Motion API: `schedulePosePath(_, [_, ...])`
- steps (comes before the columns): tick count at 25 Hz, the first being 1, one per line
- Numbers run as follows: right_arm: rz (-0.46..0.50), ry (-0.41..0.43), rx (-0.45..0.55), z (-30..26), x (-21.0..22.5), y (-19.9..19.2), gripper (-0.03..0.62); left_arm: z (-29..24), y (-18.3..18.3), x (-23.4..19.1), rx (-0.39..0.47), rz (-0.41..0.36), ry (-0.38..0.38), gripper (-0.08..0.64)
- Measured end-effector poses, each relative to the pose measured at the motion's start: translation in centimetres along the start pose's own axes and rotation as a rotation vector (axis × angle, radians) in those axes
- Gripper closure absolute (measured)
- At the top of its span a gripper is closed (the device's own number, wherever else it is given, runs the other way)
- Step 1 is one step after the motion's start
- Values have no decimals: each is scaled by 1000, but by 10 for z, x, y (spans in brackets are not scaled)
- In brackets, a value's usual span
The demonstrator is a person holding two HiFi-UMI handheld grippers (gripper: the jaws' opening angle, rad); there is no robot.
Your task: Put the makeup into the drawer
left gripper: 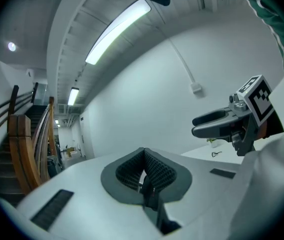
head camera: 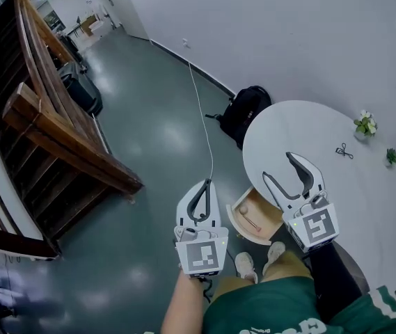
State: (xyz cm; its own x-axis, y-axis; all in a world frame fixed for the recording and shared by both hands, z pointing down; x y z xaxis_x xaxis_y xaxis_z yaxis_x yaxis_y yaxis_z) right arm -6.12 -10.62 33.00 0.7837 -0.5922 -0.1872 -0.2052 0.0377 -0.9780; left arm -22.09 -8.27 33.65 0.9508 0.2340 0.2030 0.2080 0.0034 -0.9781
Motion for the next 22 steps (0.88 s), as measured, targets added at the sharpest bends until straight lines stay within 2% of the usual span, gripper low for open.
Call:
schedulePosePath(3, [21, -21, 46, 11, 9, 19, 319, -4, 13, 2, 28, -15, -15, 560])
schedulePosePath(11, [6, -106, 34, 37, 38, 9, 325, -30, 23, 45, 63, -35, -127, 560])
schedulePosePath(22, [9, -262, 48, 114, 164, -8, 327, -105, 61, 170, 106, -25, -293, 560])
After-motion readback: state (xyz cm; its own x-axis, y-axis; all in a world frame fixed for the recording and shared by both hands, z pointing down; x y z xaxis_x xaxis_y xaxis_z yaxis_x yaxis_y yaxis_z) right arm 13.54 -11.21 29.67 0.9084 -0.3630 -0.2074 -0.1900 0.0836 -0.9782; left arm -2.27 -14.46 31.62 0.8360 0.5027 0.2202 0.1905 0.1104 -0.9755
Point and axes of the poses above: the fingertips, and each gripper's own axes: z backward along the fingers, x to its right, y out of its top, the point moved 2 cm from there along z, backward along the fingers, and after that the axes turned 3 degrees about y, right-handed, at the moved point
